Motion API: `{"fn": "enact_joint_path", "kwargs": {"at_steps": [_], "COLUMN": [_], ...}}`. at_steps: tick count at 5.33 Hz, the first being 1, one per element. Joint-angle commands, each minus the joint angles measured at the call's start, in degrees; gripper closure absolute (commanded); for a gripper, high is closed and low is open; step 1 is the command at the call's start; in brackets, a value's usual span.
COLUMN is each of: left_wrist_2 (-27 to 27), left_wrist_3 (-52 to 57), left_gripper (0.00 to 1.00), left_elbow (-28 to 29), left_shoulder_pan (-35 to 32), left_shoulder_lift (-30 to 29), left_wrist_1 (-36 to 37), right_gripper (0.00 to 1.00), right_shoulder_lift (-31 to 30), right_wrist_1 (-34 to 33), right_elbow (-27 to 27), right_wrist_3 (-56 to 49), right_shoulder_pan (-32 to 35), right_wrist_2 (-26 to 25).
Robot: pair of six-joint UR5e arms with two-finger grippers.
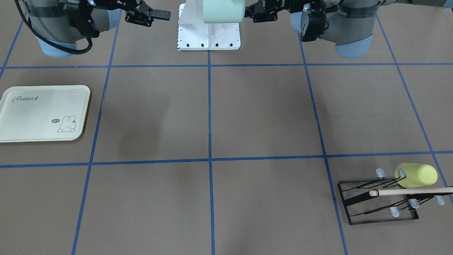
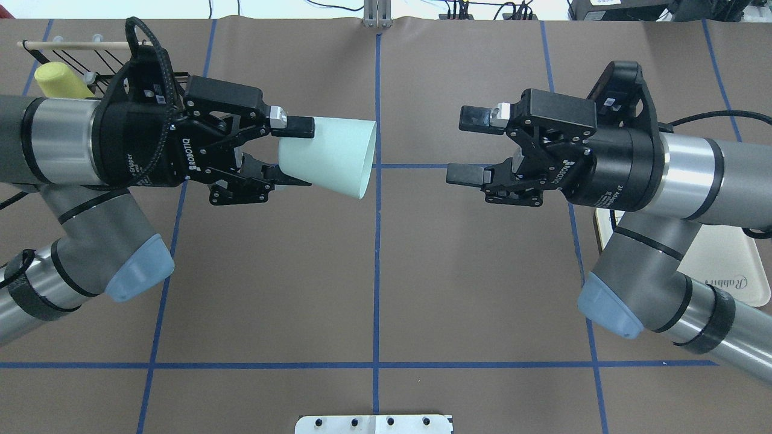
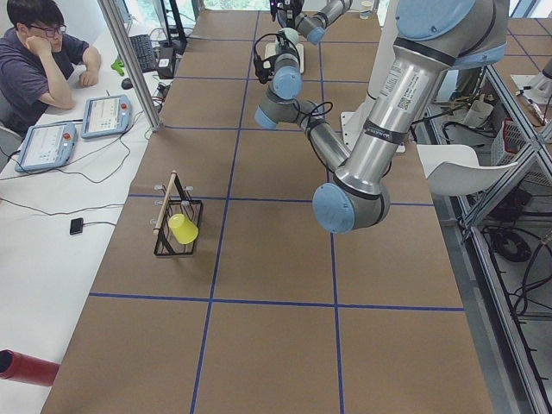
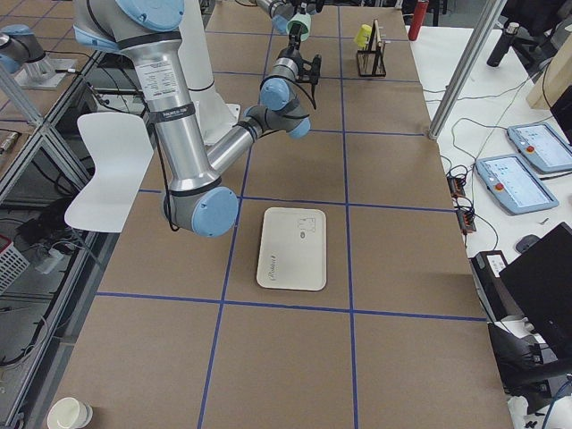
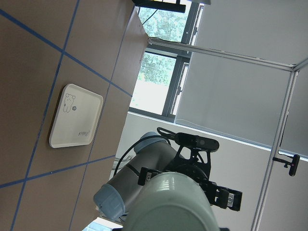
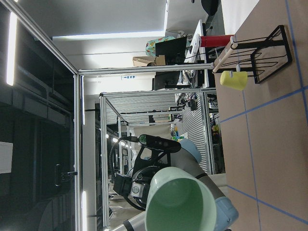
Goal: Left arm grabs green cup and hands to right arm on tray
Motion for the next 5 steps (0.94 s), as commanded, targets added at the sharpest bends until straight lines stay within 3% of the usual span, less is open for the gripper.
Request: {"fn": "enact_joint_path", "kwargs": {"at_steps": [1, 2, 5], "left_wrist_2": [0.1, 0.1, 0.2], "left_wrist_3": [0.1, 0.1, 0.1], "left_gripper": [0.43, 0.43, 0.43], "left_elbow": [0.9, 0.8, 0.8], "left_shoulder_pan": [0.5, 0.5, 0.7], "left_shoulder_lift": [0.0, -0.1, -0.8], "left_wrist_1": [0.0, 0.0, 0.3], "right_gripper": [0.04, 0.04, 0.04], "right_shoulder_lift": [1.2, 3.5, 4.4], "right_wrist_1": [-1.3, -5.6, -6.6], "right_elbow": [0.0, 0.2, 0.1], "right_wrist_3": [-0.1, -0.1, -0.7], "right_shoulder_pan": [-0.9, -0.9, -1.0], "right_wrist_2": [-0.5, -0.7, -3.1]}}
